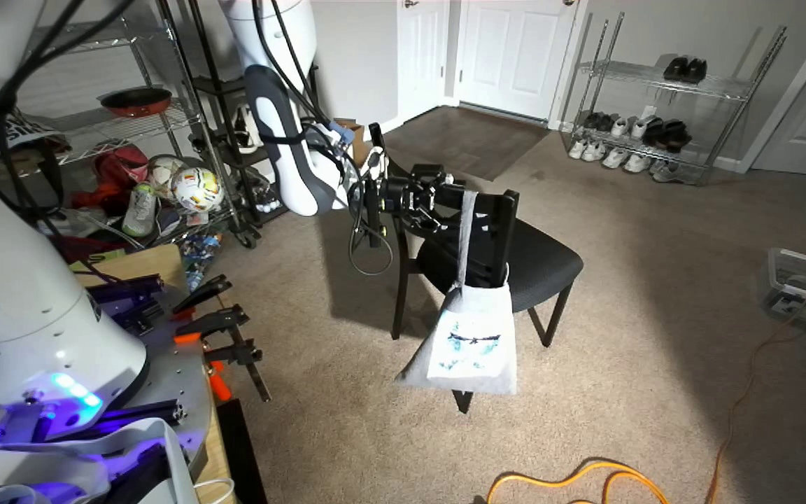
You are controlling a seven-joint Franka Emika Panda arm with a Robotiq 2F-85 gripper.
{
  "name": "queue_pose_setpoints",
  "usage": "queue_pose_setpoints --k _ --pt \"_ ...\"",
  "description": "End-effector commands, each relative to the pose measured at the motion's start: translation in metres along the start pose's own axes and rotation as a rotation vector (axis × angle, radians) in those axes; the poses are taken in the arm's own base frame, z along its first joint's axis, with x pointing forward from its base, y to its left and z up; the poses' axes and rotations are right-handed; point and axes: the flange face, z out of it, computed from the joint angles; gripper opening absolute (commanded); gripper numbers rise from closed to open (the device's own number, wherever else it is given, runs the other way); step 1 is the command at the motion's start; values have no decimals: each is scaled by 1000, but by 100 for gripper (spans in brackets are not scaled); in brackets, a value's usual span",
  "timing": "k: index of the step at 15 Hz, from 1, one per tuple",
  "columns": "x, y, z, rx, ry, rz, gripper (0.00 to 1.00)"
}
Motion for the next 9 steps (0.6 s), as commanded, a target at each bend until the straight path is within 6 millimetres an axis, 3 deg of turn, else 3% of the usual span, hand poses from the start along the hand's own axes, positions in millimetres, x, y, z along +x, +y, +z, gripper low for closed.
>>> queue_pose_setpoints --k 1,9 --pt "6 4 -6 1 -13 3 100" --pt "17 -1 4 -13 -32 15 100"
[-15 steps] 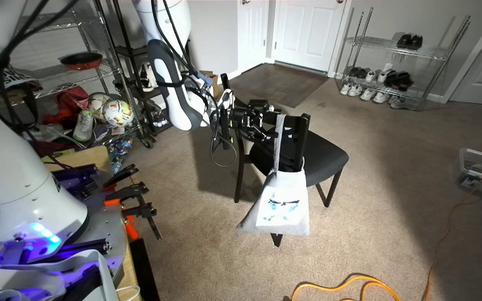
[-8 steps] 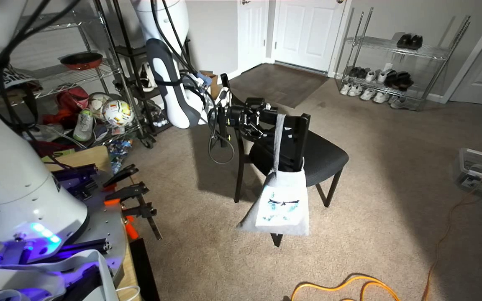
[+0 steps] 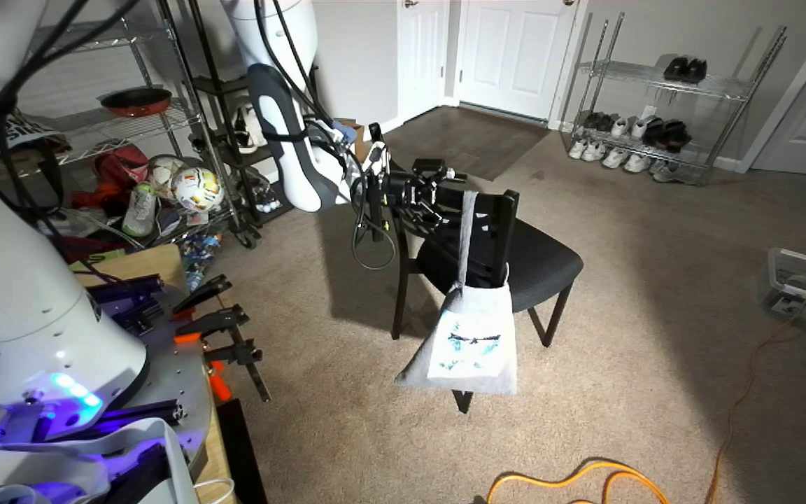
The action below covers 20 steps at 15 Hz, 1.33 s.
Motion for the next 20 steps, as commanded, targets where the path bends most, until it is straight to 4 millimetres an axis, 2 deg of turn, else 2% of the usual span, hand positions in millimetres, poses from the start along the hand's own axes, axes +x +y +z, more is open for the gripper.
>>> queue_pose_setpoints --k 1,8,20 --pt "4 -6 4 -11 -36 -13 100" --pt "6 -18 12 -10 -63 -10 100" --pt "10 -9 18 -10 -153 39 100"
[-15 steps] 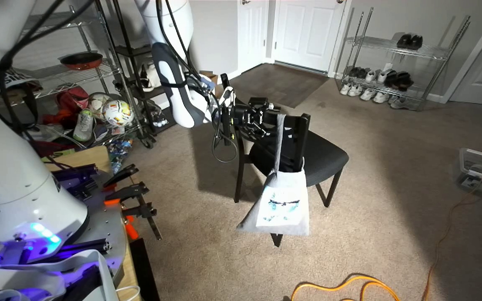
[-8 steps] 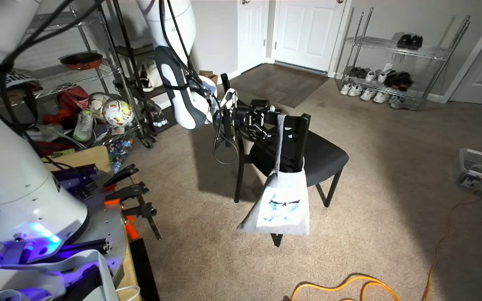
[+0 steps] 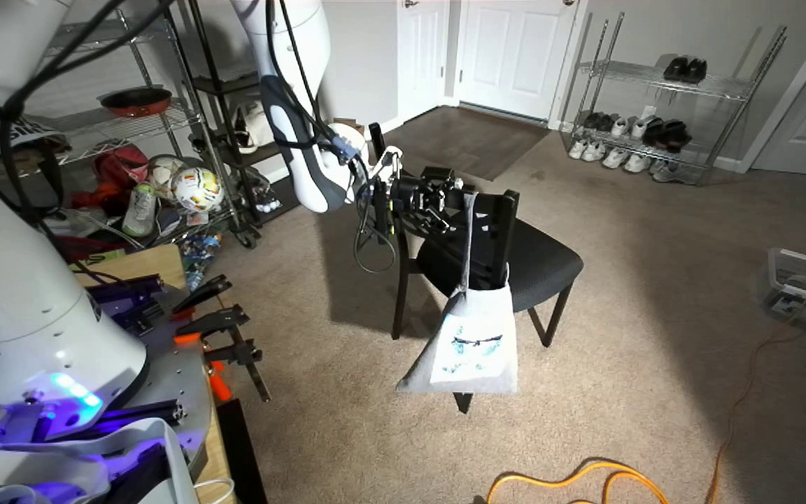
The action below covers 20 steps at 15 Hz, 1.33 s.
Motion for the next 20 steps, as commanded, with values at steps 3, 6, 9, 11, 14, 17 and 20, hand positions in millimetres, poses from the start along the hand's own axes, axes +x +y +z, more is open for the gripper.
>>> queue_pose_setpoints --k 3,6,9,11,14,17,20 --pt "2 4 -1 -17 -26 7 100" --pt "2 6 0 -18 -30 13 100" --pt "2 9 3 -28 -31 25 100" --pt "1 11 6 -32 -35 27 100" --pt "1 15 10 -43 -40 32 100" --pt "0 20 18 -53 -54 38 100" --pt "-2 27 25 -66 -69 44 100"
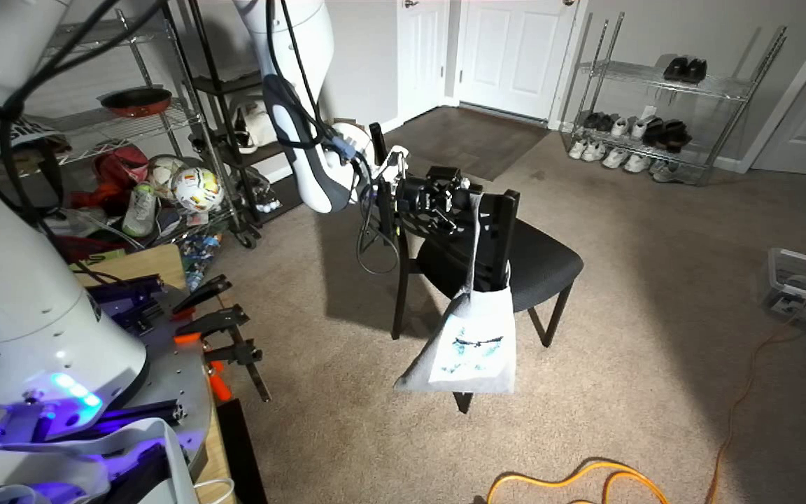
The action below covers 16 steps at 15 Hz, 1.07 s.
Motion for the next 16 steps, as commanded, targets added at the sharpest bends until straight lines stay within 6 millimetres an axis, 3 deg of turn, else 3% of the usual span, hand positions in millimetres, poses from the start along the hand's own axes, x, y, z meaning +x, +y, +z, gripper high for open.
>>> queue_pose_setpoints --k 1,9,16 --pt "3 21 11 -34 -40 33 100" --pt "3 41 23 -92 -60 50 100" --pt "3 32 -5 -39 -28 28 100"
